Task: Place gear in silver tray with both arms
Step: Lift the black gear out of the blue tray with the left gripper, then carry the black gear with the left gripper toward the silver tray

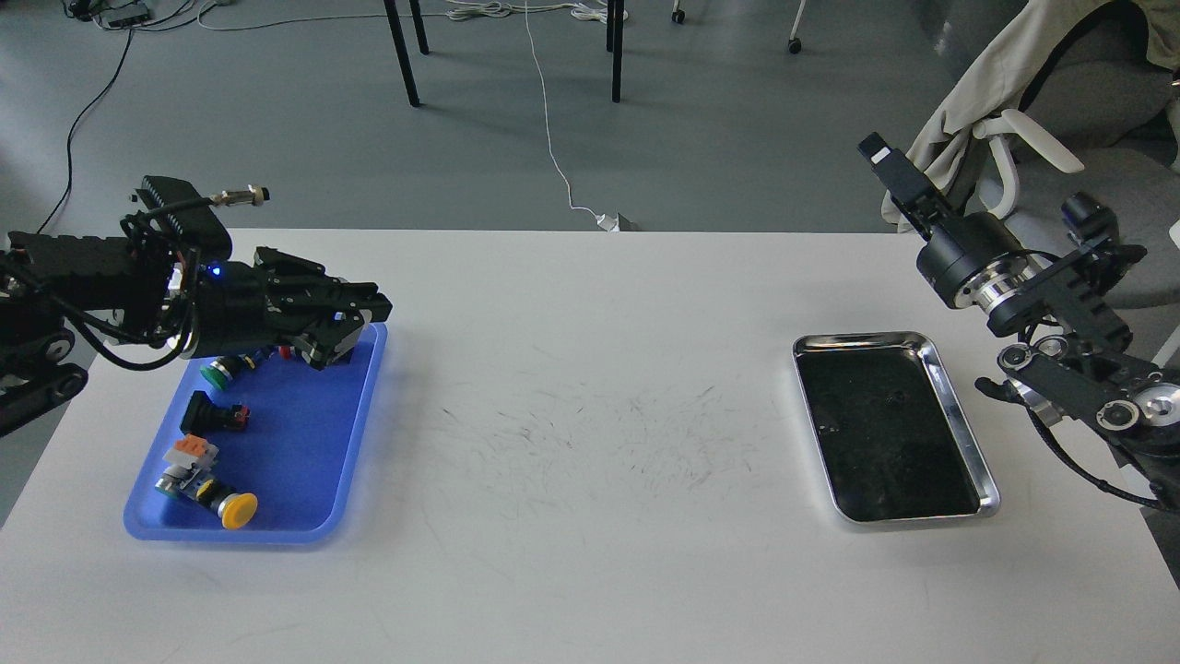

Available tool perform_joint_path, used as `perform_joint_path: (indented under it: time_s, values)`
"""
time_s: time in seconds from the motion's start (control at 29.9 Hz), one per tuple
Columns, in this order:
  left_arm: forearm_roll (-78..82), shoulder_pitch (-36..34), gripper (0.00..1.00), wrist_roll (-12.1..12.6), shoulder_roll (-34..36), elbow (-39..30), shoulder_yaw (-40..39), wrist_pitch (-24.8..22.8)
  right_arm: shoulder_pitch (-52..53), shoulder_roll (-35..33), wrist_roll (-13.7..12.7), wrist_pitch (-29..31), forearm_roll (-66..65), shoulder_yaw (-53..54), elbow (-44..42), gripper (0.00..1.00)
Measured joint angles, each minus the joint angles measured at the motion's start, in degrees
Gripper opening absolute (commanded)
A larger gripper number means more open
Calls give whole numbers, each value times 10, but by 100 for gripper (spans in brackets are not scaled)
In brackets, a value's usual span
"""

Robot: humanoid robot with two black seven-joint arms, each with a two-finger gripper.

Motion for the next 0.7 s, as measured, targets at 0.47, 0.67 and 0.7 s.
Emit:
perform_joint_path:
  time_s: [0.47,0.67,0.7]
  values:
    - [72,-19,10,0,-232,33,9,-58,4,-1,-8,0,24,21,2,79]
    - [98,-14,10,0,-335,98,26,-60,4,-3,-8,-1,24,22,1,79]
    - [98,-14,10,0,-353,113,29,-60,4,-3,-8,-1,24,22,1,79]
